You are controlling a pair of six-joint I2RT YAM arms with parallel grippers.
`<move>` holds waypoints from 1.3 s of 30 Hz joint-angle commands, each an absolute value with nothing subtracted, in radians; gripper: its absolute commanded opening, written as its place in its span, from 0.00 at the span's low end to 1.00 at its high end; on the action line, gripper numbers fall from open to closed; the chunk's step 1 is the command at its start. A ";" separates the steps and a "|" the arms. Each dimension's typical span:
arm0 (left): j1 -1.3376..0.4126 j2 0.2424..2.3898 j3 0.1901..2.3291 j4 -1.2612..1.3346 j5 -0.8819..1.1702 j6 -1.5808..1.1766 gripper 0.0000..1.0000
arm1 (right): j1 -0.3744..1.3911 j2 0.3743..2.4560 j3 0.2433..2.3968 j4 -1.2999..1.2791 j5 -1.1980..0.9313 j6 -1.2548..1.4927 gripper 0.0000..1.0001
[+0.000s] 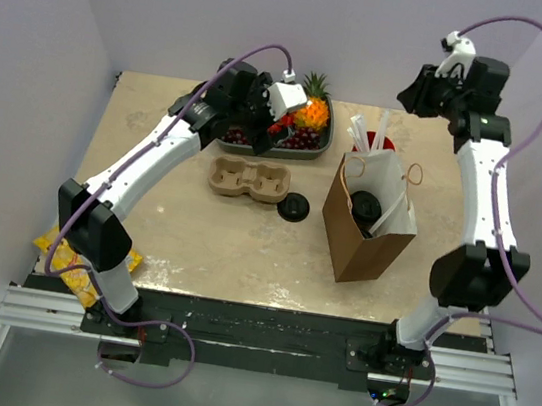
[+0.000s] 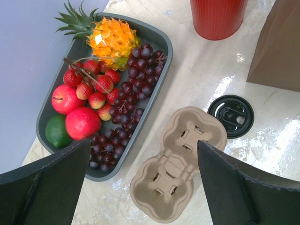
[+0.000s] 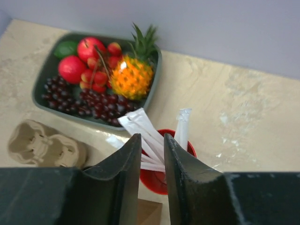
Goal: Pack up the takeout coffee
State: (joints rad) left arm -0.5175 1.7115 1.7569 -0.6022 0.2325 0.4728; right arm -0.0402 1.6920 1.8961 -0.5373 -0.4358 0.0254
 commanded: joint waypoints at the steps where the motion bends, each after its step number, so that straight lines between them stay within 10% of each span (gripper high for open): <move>1: -0.512 1.738 1.775 -0.591 0.206 0.496 1.00 | -0.041 1.796 1.897 -0.463 -0.416 0.005 0.27; 39: -0.512 1.888 1.914 -0.661 0.175 0.500 1.00 | -0.032 2.054 2.062 -0.428 -0.429 0.090 0.20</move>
State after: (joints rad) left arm -0.5175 1.8862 1.8629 -0.6735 0.1787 0.4915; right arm -0.0395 2.0899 2.0258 -0.4564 -0.4114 0.0547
